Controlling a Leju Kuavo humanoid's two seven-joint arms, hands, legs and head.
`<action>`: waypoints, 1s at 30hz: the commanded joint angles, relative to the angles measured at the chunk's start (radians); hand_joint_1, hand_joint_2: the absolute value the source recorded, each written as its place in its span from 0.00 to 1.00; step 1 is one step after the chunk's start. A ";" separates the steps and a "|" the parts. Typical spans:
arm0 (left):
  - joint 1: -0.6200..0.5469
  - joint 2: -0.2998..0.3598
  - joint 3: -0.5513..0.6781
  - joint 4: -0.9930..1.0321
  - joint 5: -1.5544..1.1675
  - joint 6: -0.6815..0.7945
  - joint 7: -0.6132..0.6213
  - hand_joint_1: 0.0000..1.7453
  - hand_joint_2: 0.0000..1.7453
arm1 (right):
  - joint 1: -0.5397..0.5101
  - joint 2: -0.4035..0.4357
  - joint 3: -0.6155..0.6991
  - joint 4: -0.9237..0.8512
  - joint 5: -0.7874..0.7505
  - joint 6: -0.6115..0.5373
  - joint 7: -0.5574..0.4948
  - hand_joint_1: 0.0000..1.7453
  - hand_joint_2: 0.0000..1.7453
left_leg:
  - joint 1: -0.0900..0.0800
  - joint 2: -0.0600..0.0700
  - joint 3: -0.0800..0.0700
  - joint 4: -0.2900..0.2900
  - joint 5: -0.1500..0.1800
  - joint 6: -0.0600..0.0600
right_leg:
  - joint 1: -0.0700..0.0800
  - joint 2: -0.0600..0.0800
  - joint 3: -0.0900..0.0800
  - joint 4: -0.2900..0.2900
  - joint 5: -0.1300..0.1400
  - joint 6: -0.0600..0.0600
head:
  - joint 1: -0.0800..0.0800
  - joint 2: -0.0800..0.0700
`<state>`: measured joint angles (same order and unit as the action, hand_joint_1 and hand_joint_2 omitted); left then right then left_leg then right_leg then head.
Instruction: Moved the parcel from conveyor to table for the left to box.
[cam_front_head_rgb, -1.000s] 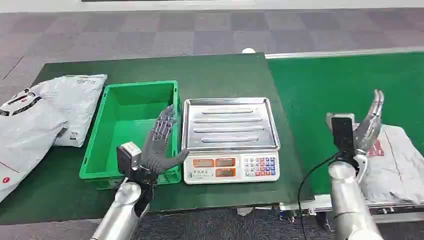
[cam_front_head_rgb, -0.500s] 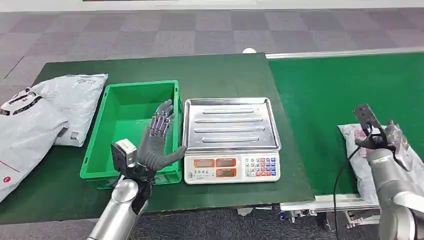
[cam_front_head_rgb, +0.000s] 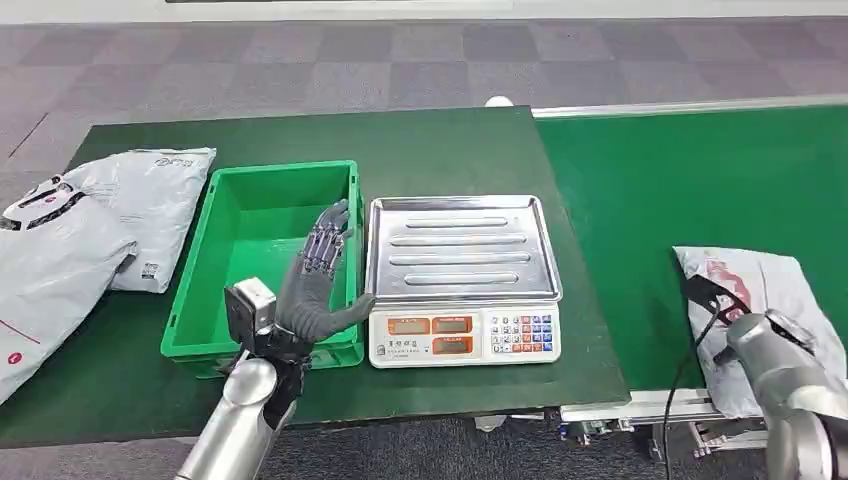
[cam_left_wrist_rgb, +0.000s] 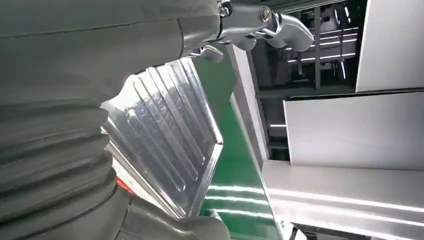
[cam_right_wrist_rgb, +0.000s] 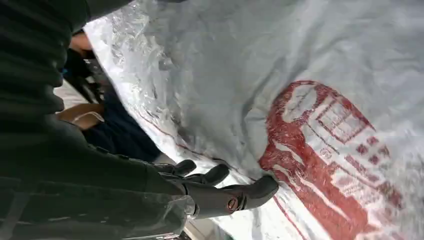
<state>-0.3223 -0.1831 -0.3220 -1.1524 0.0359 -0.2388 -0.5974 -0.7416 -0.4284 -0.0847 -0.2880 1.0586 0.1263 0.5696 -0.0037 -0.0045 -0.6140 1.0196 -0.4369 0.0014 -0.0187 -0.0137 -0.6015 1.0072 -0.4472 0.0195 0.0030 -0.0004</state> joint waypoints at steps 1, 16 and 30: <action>-0.008 0.014 -0.016 0.022 -0.004 -0.002 0.010 0.00 1.00 | -0.010 -0.004 0.018 0.082 -0.001 0.036 0.013 0.00 1.00 | 0.001 0.001 0.004 -0.002 -0.001 -0.001 | 0.001 0.002 0.004 -0.003 0.000 -0.002 | 0.000 0.000; 0.006 0.014 -0.010 -0.008 -0.001 -0.007 0.024 0.00 1.00 | -0.007 -0.008 0.011 0.078 0.029 0.054 -0.025 1.00 1.00 | 0.001 0.001 0.003 -0.001 -0.001 -0.001 | 0.001 0.002 0.003 -0.002 0.000 -0.001 | 0.000 0.000; 0.025 0.020 -0.004 -0.035 0.001 0.002 0.024 0.00 1.00 | -0.045 0.022 0.011 0.073 0.052 0.014 -0.062 1.00 1.00 | 0.001 0.003 0.002 -0.001 -0.001 -0.001 | 0.001 0.004 0.002 -0.001 0.000 -0.001 | 0.000 0.000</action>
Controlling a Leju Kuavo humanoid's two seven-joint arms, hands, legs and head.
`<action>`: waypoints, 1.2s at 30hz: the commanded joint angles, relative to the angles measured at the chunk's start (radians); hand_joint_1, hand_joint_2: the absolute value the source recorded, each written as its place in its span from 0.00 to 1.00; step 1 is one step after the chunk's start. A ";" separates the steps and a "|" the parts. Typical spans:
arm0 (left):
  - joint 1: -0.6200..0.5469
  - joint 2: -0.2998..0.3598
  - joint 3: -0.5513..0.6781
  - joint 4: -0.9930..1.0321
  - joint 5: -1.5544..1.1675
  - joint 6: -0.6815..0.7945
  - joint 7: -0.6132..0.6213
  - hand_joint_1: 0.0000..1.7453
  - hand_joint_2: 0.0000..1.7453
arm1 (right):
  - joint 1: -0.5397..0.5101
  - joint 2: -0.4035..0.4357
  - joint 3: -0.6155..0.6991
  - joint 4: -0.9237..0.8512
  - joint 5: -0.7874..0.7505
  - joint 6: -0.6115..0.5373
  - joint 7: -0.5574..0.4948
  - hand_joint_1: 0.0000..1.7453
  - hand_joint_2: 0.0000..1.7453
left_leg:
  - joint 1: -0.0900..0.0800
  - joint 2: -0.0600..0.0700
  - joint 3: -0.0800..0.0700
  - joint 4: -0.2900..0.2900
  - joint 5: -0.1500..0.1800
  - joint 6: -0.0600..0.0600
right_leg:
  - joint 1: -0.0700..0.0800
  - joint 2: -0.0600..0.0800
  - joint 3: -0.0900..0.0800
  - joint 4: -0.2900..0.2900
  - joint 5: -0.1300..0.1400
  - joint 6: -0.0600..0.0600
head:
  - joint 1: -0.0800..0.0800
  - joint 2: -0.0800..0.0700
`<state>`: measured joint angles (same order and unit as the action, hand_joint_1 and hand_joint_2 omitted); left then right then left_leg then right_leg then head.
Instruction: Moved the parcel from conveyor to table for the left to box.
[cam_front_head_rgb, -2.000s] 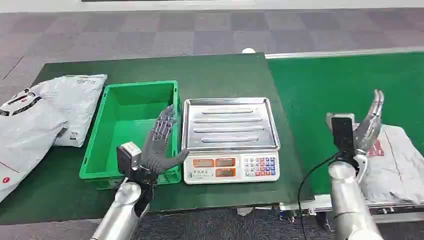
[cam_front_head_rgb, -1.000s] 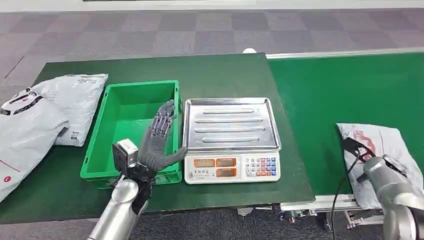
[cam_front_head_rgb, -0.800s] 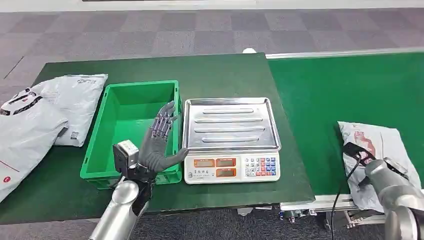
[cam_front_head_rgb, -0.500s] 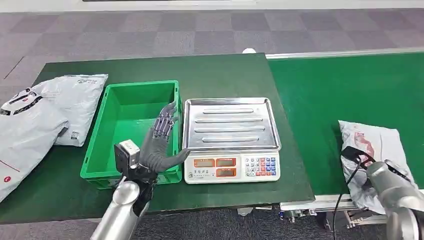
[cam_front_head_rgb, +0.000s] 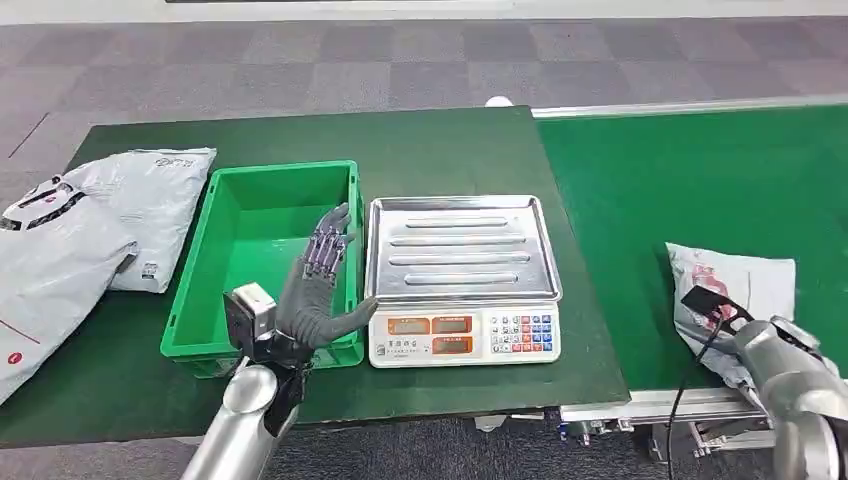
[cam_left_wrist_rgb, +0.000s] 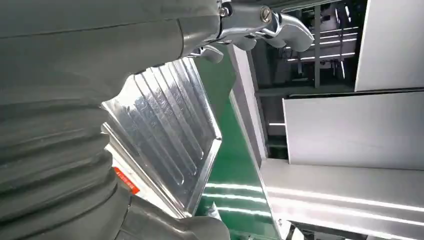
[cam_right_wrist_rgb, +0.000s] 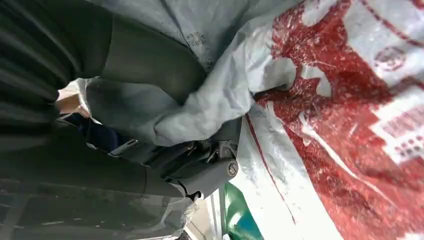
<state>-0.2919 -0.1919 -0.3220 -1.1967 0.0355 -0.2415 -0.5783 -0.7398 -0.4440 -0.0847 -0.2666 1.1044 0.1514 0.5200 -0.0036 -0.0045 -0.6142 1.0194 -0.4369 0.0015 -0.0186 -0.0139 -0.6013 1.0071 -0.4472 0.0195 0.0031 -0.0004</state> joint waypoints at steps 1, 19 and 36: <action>-0.006 0.029 -0.004 0.009 0.002 0.005 0.005 0.00 1.00 | -0.047 0.037 0.011 0.051 0.007 -0.011 -0.013 1.00 1.00 | 0.000 0.003 0.002 -0.001 -0.001 -0.001 | 0.000 0.003 0.001 -0.001 0.000 -0.001 | 0.000 0.000; 0.025 0.012 0.013 -0.027 -0.003 0.025 0.010 0.00 1.00 | 0.055 0.300 -0.506 -0.526 -0.080 -0.850 -1.144 1.00 1.00 | 0.000 0.006 0.002 -0.002 -0.001 -0.001 | 0.001 0.006 0.000 -0.001 0.001 -0.001 | 0.000 0.000; -0.032 -0.012 0.031 0.046 -0.029 -0.011 -0.011 0.00 1.00 | 0.329 0.501 -0.185 -1.397 -0.117 -0.850 -1.218 1.00 1.00 | 0.001 -0.002 -0.001 -0.002 0.001 -0.003 | 0.001 -0.001 -0.001 0.000 -0.001 -0.002 | 0.000 0.000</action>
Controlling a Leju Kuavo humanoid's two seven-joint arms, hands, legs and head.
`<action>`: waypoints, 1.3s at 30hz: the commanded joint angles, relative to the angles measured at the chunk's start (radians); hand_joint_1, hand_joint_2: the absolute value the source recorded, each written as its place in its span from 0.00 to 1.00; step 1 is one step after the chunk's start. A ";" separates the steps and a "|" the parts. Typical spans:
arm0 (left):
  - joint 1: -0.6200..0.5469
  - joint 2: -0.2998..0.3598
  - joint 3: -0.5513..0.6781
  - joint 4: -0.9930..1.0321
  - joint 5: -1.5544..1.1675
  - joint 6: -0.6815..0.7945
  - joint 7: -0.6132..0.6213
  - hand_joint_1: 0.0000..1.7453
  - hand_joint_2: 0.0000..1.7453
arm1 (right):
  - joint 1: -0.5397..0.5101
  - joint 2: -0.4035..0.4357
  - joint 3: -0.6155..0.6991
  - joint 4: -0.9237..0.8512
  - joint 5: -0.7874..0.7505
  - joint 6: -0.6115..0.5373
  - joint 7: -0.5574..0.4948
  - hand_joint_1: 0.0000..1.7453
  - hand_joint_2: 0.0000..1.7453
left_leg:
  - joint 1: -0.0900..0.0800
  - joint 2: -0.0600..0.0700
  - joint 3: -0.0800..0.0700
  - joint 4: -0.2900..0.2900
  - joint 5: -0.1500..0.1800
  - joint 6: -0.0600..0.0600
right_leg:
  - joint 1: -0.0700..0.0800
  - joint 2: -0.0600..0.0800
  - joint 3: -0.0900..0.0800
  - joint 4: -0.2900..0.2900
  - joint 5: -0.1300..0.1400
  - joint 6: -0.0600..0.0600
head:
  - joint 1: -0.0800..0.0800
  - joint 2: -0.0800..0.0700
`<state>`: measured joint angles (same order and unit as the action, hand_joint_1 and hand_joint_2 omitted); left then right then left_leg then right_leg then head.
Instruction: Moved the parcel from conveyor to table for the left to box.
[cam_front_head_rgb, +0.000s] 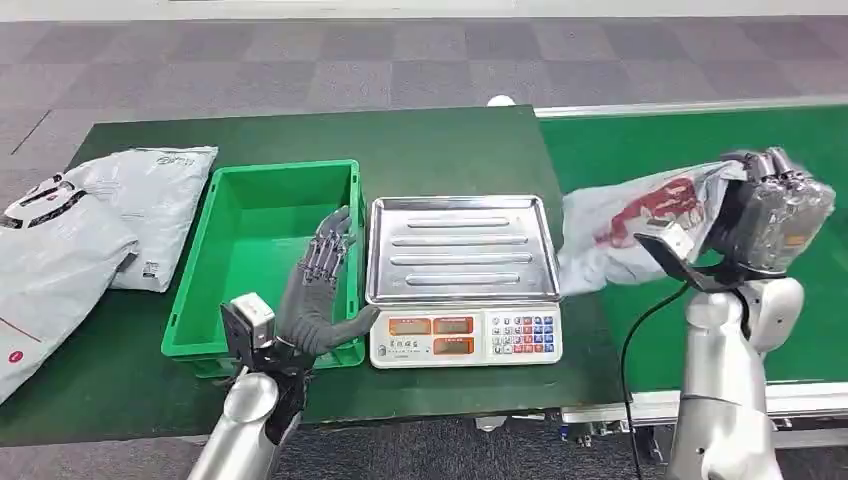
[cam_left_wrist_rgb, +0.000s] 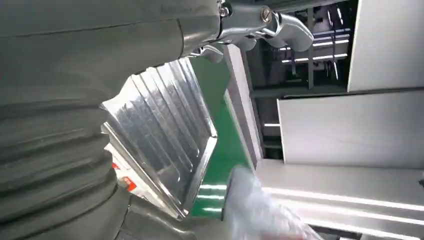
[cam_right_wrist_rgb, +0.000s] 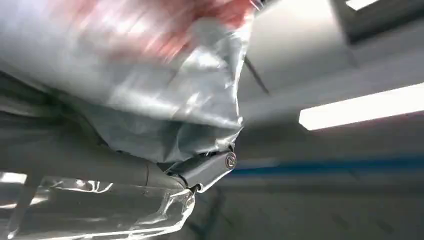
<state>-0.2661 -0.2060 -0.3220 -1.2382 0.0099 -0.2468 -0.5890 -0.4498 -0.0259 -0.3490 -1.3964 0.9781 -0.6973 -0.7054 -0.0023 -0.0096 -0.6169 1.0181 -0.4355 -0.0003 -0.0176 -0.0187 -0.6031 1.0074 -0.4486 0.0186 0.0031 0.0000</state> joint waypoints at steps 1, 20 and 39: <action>-0.058 0.002 0.031 0.088 -0.004 -0.006 -0.001 0.00 1.00 | 0.039 0.082 0.079 -0.268 0.009 -0.001 0.007 1.00 1.00 | 0.000 0.003 0.003 -0.001 -0.001 -0.001 | 0.001 0.004 0.002 -0.001 0.000 -0.002 | 0.000 0.000; -0.070 0.011 0.004 0.129 -0.010 -0.029 -0.031 0.00 1.00 | -0.147 0.034 0.454 0.270 0.341 -0.001 0.047 1.00 1.00 | 0.001 0.014 0.006 -0.002 -0.001 -0.001 | 0.001 0.014 0.002 -0.002 0.004 -0.001 | 0.000 0.000; -0.115 -0.010 -0.047 0.186 0.007 -0.019 -0.031 0.00 1.00 | -0.445 0.155 0.801 0.843 0.196 -0.001 0.109 1.00 1.00 | 0.002 0.008 0.004 -0.002 0.003 -0.002 | 0.002 0.008 0.001 -0.002 0.006 -0.003 | 0.000 0.000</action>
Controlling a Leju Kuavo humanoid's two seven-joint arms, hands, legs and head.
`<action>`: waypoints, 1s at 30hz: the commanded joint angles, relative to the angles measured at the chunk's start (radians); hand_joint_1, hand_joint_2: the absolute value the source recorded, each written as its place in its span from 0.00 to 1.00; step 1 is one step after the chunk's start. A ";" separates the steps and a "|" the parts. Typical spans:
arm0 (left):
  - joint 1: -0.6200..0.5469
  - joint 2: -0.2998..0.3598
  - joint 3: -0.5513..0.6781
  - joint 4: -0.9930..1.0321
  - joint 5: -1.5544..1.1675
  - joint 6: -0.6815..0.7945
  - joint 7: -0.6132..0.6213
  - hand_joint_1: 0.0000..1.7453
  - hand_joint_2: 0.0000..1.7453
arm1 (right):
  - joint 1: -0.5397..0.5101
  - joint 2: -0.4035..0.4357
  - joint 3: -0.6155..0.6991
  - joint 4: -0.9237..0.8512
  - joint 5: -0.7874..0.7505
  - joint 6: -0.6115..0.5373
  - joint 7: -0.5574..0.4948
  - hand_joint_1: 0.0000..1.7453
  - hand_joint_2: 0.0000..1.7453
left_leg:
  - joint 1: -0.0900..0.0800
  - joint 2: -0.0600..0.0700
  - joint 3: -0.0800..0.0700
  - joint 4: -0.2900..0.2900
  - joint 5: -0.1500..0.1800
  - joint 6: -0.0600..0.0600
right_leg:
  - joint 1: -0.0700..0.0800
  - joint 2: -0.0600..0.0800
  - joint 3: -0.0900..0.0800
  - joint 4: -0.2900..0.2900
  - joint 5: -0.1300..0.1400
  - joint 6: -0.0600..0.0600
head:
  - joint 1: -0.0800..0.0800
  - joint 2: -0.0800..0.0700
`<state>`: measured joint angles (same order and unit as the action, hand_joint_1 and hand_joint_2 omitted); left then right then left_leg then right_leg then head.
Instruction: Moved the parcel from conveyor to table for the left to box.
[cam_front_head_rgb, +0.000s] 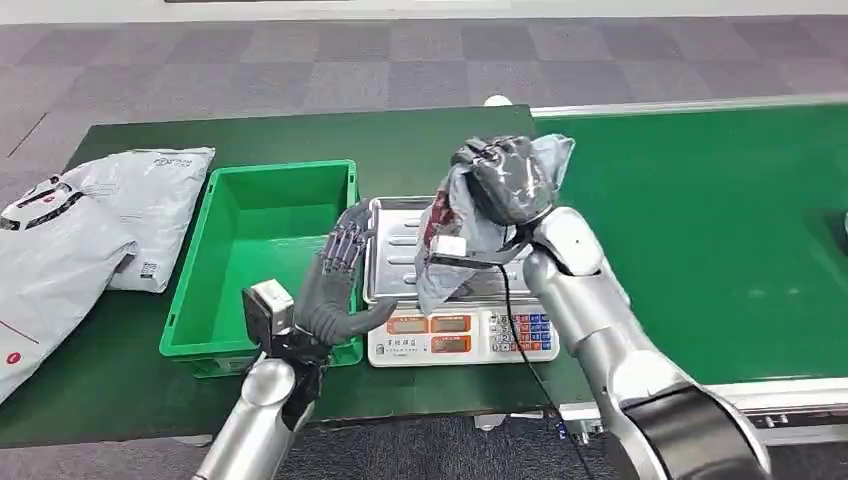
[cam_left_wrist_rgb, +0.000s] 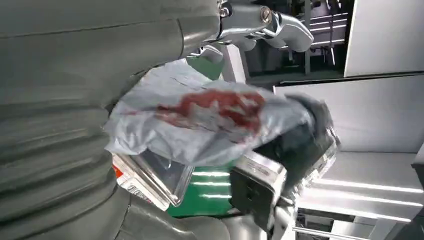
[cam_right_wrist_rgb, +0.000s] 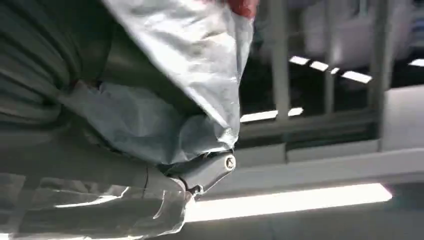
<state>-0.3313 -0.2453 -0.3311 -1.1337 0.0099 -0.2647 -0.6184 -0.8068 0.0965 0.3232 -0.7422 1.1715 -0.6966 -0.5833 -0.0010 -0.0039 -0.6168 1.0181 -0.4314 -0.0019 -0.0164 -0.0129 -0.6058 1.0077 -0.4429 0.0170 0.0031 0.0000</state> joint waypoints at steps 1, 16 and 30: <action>-0.053 0.029 -0.038 0.084 0.007 0.000 -0.002 0.00 1.00 | -0.075 0.039 0.136 0.165 0.015 -0.002 -0.006 1.00 1.00 | 0.001 0.002 0.002 -0.001 -0.001 0.000 | 0.001 0.002 0.002 -0.001 0.000 -0.001 | 0.000 0.000; -0.075 0.026 -0.033 0.108 0.021 0.012 -0.012 0.00 1.00 | -0.119 0.115 0.253 0.320 -0.326 0.303 -0.028 1.00 1.00 | 0.001 0.004 0.002 -0.001 0.000 -0.001 | 0.001 0.004 0.001 -0.001 0.001 -0.002 | 0.000 0.000; -0.034 0.032 0.015 0.047 0.000 0.027 0.030 0.00 1.00 | -0.174 0.086 0.310 0.365 -0.387 0.628 0.443 1.00 1.00 | 0.002 0.005 0.004 -0.002 0.001 -0.002 | 0.002 0.005 0.002 -0.002 0.003 -0.003 | 0.000 0.000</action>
<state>-0.3494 -0.2396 -0.3307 -1.1036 0.0175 -0.2399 -0.5962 -0.9461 0.2083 0.5280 -0.4734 0.7820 -0.0820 -0.1579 -0.0003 0.0016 -0.6148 1.0180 -0.4305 -0.0033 -0.0155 -0.0081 -0.6059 1.0077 -0.4406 0.0146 0.0031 -0.0004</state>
